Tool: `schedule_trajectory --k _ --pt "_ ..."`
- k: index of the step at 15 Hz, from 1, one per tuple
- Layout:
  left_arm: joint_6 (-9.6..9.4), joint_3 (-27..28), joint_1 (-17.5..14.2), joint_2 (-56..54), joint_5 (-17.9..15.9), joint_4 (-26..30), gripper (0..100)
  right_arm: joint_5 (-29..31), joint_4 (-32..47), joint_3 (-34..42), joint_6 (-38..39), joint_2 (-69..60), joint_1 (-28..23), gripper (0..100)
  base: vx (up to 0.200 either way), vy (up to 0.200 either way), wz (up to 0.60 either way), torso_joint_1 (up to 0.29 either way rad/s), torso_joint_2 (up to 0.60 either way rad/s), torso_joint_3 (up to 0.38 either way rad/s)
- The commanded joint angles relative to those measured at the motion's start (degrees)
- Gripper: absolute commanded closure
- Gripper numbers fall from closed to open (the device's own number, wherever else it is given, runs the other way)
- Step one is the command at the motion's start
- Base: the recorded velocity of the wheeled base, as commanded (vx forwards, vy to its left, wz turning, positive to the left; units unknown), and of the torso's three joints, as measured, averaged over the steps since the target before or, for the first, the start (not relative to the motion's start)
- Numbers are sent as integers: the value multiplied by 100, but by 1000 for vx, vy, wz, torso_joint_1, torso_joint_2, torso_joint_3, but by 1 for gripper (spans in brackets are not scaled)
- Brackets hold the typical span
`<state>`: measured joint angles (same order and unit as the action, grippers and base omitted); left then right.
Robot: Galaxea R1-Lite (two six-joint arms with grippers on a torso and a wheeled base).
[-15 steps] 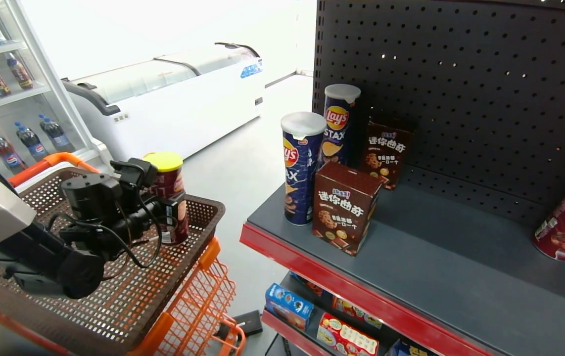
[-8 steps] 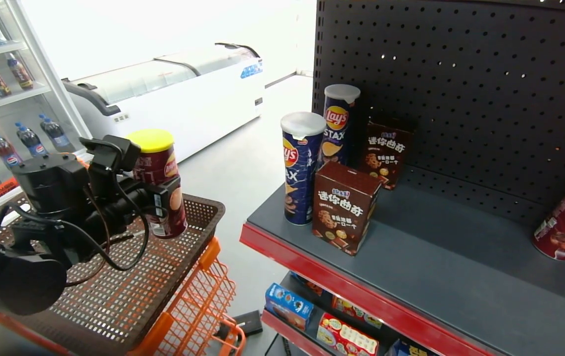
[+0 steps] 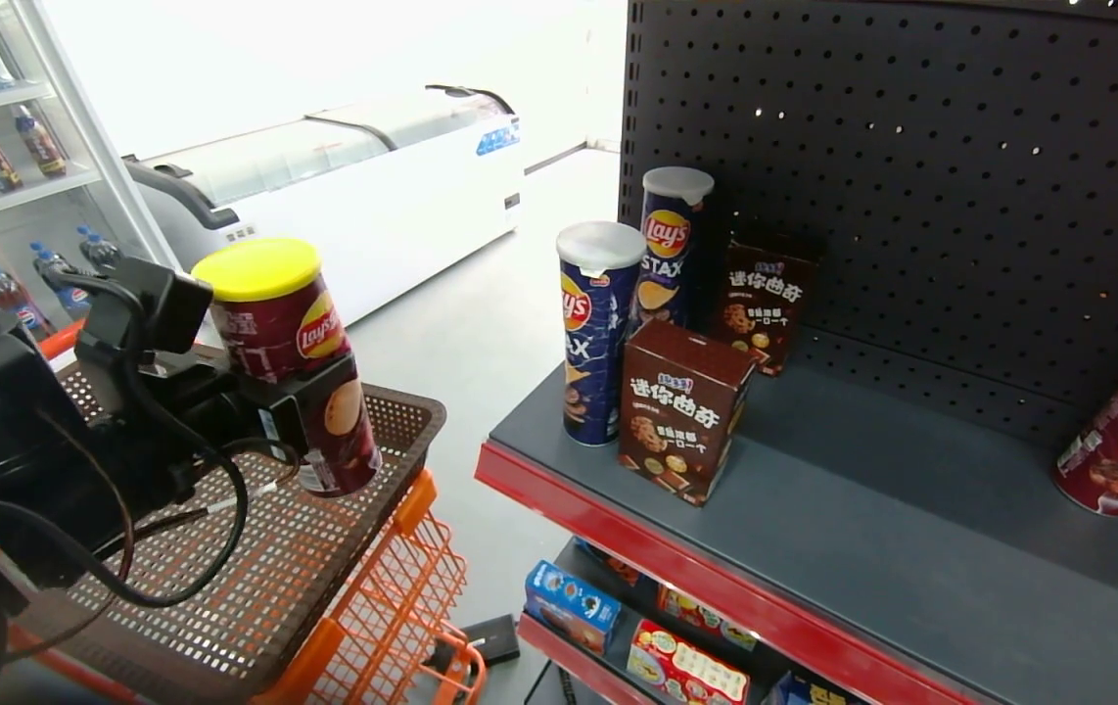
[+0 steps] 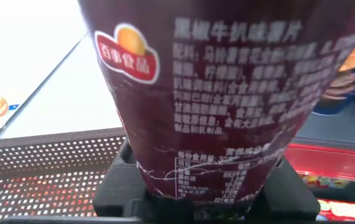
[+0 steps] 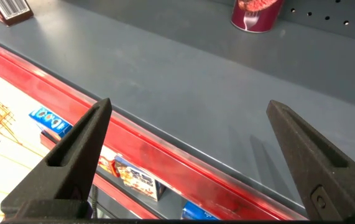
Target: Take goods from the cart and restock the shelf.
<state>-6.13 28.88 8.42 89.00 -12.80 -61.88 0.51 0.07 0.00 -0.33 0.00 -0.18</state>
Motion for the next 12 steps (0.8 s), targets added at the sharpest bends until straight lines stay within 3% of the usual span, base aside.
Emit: schedule_trajectory --k 1,3,5,12 --pt "68 -146 89 -393 -21 9 100 2 1 0 -2 0 1 0 0 0 0 0 0 0" --pt "112 -339 441 -612 6 18 100 2 1 0 -2 0 1 0 0 0 0 0 0 0" --pt "112 -462 599 -674 23 9 100 2 1 0 -2 0 1 0 0 0 0 0 0 0" --pt "103 -585 652 -920 -30 18 100 2 1 0 -2 0 1 0 0 0 0 0 0 0"
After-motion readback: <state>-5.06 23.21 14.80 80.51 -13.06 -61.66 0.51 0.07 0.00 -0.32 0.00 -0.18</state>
